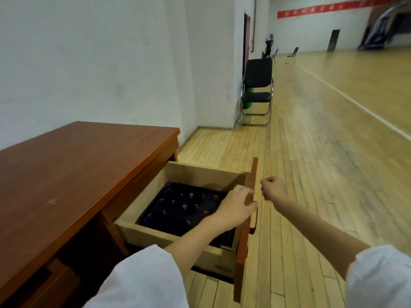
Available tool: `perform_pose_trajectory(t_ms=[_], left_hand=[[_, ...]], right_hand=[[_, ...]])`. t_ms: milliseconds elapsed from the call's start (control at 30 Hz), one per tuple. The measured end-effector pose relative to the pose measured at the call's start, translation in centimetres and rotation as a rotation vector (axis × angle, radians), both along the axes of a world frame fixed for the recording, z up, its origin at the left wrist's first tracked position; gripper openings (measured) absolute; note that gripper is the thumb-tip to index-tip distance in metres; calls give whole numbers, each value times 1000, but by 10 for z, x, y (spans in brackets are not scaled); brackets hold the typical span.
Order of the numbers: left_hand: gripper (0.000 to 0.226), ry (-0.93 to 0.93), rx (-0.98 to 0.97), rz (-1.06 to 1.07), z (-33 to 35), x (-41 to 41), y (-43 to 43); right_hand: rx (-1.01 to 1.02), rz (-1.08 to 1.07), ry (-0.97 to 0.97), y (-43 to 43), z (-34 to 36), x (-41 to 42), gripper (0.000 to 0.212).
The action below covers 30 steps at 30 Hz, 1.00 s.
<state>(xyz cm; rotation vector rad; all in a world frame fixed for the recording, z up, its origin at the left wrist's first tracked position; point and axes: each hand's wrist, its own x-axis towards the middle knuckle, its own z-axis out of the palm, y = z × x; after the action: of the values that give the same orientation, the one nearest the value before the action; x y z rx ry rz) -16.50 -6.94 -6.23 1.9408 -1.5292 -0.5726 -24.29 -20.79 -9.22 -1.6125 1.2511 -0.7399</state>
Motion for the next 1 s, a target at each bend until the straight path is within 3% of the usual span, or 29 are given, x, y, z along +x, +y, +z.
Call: perform_pose_trajectory(t_ms=[133, 300, 700, 833, 1000], left_hand=[[29, -252, 75, -66, -19, -20, 9], [34, -530, 60, -36, -16, -17, 12], [31, -645, 180, 201, -5, 72, 47], [24, -895, 223, 244, 3, 104, 59], [25, -1115, 450, 288, 0, 138, 67]], right_hand=[[215, 99, 86, 43, -39, -19, 15], [199, 104, 92, 56, -60, -5, 19], [254, 215, 72, 83, -59, 102, 14], [328, 223, 35, 87, -75, 154, 8], [386, 258, -22, 99, -74, 210, 9]])
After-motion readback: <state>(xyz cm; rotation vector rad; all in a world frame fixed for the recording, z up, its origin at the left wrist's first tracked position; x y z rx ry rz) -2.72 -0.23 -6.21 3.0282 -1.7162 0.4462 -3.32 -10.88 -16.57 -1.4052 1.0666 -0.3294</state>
